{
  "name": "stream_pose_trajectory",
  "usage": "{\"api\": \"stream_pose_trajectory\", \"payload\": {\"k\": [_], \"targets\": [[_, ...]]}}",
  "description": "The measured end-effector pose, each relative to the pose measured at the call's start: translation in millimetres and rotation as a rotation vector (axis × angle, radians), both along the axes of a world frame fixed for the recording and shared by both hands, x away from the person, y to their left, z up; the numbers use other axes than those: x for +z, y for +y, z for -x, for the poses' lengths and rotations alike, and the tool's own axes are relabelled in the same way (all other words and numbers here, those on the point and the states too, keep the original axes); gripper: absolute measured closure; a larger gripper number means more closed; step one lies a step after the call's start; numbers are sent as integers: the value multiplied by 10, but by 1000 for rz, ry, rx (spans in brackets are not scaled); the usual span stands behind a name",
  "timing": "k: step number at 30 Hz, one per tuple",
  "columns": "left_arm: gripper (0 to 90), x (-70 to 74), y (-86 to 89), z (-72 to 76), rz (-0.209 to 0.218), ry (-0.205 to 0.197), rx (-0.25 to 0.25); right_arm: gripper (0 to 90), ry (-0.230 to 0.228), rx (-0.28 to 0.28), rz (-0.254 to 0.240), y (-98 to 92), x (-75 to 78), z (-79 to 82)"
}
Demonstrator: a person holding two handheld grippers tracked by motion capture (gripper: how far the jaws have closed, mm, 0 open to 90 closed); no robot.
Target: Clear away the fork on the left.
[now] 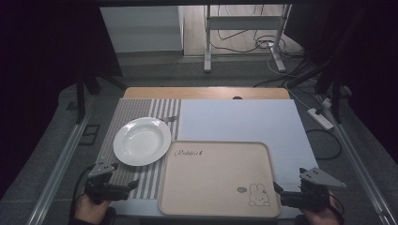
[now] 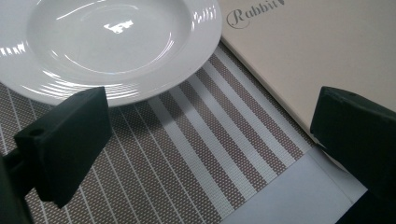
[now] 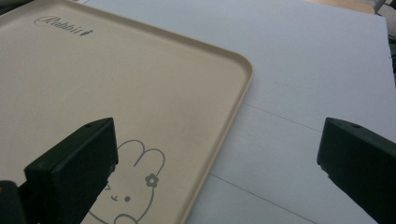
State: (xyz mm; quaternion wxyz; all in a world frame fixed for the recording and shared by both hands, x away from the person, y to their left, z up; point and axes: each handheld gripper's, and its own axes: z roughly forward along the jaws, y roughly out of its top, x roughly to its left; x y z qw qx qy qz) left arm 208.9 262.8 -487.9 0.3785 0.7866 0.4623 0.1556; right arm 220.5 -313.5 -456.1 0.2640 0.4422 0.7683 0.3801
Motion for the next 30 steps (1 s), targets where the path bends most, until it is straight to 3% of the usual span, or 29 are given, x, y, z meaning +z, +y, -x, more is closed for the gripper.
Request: {"api": "stream_pose_trajectory", "payload": {"k": [9, 30], "targets": [[0, -7, 14, -20, 17, 20, -5, 0, -16, 22, 29, 29, -1, 19], [0, -6, 29, -33, 35, 34, -12, 0, -22, 44, 42, 45, -5, 28]]}}
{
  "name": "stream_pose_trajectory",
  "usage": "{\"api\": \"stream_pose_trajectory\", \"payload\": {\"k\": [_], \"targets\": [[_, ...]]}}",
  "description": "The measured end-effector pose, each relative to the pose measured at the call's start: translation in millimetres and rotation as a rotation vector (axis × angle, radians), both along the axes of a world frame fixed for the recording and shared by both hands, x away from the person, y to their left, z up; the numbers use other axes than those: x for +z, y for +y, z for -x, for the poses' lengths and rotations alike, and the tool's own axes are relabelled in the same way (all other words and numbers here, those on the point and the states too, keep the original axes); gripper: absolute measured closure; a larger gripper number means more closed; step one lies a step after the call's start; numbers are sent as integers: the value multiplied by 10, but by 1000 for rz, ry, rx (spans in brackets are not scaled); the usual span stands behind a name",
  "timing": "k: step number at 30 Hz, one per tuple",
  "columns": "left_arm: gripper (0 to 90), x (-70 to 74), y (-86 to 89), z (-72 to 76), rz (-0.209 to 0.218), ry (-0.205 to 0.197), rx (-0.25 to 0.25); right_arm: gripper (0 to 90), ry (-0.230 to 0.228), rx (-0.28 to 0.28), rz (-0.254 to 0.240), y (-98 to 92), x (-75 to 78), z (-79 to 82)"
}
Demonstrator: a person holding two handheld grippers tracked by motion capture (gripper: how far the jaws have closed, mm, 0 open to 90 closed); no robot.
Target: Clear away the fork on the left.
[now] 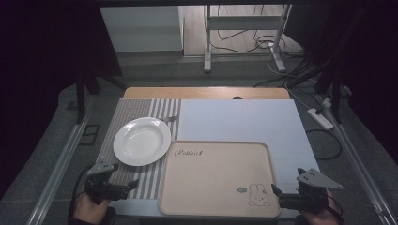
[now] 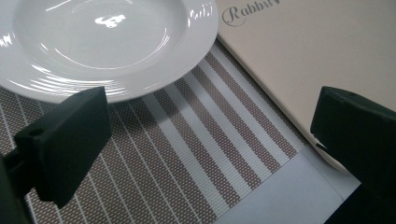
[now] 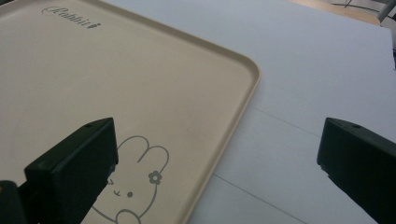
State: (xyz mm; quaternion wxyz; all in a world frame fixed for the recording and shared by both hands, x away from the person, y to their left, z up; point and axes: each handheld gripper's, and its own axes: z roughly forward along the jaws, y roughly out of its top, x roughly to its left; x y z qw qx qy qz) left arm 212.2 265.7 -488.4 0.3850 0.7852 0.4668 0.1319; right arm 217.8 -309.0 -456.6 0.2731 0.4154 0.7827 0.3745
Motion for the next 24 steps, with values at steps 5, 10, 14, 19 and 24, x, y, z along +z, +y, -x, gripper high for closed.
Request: {"api": "stream_pose_trajectory", "payload": {"k": [5, 10, 14, 19, 24], "targets": [[0, 8, 3, 4, -1, 15, -2, 0, 3, 1, 2, 5, 0, 1], [0, 34, 11, -18, 12, 4, -2, 0, 6, 0, 6, 10, -2, -1], [0, 29, -2, -33, -6, 12, -8, 0, 7, -1, 6, 10, -2, -2], [0, 39, -2, -52, -19, 4, -3, 0, 9, -2, 6, 10, -3, -4], [0, 38, 15, -108, -18, 15, 8, 0, 11, 0, 8, 12, -4, -7]]}}
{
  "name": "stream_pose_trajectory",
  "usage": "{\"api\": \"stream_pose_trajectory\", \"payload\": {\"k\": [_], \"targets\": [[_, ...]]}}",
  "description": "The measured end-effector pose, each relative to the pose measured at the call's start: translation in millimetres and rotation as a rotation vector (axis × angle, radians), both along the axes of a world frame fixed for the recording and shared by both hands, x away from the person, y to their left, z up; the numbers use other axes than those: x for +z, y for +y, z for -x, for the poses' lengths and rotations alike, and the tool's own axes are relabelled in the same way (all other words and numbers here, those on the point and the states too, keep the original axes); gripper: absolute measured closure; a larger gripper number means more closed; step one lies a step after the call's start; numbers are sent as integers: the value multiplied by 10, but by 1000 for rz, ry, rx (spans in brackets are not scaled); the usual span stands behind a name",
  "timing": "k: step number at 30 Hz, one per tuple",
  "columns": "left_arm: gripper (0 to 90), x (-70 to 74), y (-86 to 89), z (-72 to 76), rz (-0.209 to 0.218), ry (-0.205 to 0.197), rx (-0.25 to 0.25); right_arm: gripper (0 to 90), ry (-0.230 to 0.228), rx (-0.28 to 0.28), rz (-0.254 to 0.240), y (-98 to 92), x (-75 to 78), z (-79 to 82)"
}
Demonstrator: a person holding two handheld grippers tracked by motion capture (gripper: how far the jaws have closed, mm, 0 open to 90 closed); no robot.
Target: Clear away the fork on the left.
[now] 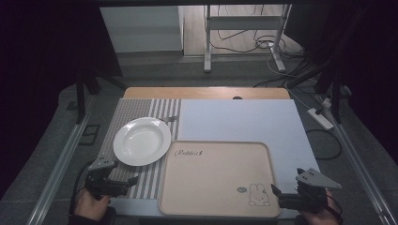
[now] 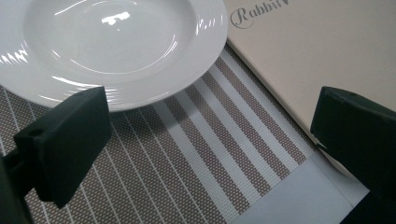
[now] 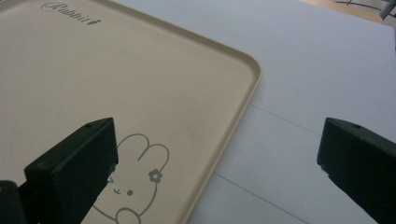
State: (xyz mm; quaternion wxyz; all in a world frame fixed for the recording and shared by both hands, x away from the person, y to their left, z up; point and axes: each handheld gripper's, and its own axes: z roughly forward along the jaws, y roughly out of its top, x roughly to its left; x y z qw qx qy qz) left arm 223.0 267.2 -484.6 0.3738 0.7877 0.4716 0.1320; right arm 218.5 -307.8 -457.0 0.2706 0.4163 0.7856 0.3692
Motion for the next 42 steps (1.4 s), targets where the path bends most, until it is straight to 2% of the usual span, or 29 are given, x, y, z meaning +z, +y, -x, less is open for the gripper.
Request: {"api": "stream_pose_trajectory", "payload": {"k": [6, 11, 14, 18, 22, 26, 30, 42], "targets": [[0, 12, 6, -98, -7, 16, 7, 0, 4, 3, 1, 3, -2, -3], [0, 6, 5, -180, 18, 31, 7, 0, 5, 4, 3, 5, -3, -5], [0, -6, -20, -259, -2, 30, -4, 0, 7, 5, 5, 7, -4, -7], [0, -25, -44, -320, -5, 35, -13, 0, 9, 5, 8, 11, -5, -7], [0, -46, -74, -445, -17, 46, -30, 0, 9, 7, 10, 12, -6, -8], [0, -59, -87, -542, -13, 47, -33, 0, 10, 8, 12, 15, -7, -9], [0, -87, -106, -676, -13, 67, -47, 0, 11, 10, 14, 16, -8, -9], [0, -115, -122, -910, -9, 83, -72, 0, 14, 13, 22, 23, -10, -7]]}}
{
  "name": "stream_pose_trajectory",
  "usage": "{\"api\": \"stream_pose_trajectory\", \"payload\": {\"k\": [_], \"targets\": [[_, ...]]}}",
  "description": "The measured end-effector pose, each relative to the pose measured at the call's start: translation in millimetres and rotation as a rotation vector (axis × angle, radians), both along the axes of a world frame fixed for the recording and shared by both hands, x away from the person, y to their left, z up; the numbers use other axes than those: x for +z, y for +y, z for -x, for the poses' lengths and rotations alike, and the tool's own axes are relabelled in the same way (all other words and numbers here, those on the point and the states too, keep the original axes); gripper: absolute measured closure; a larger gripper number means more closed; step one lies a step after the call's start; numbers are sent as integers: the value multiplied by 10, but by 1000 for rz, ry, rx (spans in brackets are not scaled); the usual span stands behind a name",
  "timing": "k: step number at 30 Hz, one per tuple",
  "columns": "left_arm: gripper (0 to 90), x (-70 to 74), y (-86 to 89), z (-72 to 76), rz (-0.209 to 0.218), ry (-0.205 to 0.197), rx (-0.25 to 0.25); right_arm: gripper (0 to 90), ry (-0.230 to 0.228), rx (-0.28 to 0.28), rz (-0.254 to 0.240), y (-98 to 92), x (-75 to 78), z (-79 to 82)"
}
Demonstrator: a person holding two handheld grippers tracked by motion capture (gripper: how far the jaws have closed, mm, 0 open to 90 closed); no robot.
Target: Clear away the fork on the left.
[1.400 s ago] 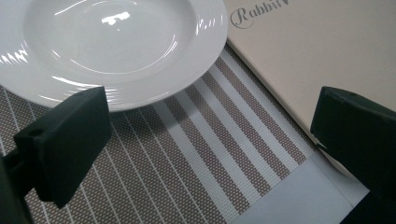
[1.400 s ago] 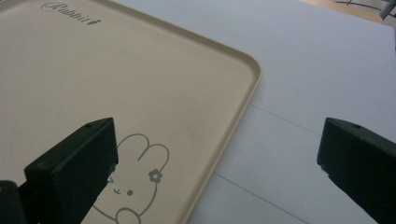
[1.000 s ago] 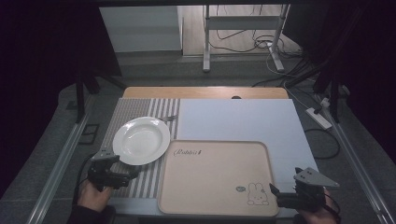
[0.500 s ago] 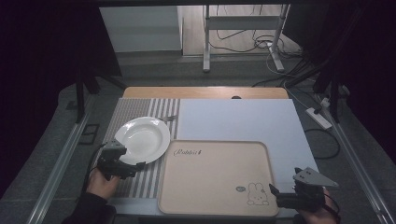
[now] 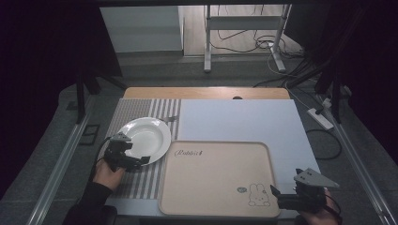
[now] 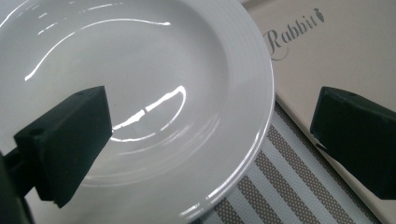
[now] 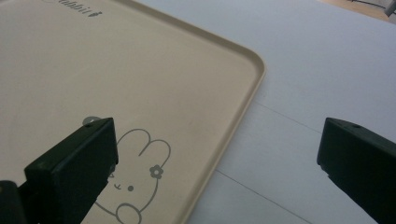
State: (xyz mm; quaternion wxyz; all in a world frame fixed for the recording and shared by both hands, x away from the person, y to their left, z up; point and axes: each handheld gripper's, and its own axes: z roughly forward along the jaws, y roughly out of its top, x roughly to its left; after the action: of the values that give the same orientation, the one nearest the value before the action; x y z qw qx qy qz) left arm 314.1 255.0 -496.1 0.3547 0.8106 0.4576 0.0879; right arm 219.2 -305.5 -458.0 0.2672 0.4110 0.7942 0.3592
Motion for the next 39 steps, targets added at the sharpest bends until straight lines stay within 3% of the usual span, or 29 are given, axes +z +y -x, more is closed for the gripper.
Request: {"api": "stream_pose_trajectory", "payload": {"k": [15, 18, 27, 35, 39], "targets": [[0, 29, -46, -375, -9, 8, -1, 0, 2, -1, 7, 6, -4, -3], [1, 15, -45, -465, -38, 6, 5, 0, 2, -2, 8, 6, -4, -2], [2, -18, 66, -659, -26, 25, 35, 0, 5, 1, 10, 6, -4, -3], [0, -45, 126, -833, -52, 30, 46, 0, 8, 3, 14, 10, -6, -5], [0, -59, 178, -930, -43, 36, 64, 0, 9, 4, 15, 11, -7, -6]]}}
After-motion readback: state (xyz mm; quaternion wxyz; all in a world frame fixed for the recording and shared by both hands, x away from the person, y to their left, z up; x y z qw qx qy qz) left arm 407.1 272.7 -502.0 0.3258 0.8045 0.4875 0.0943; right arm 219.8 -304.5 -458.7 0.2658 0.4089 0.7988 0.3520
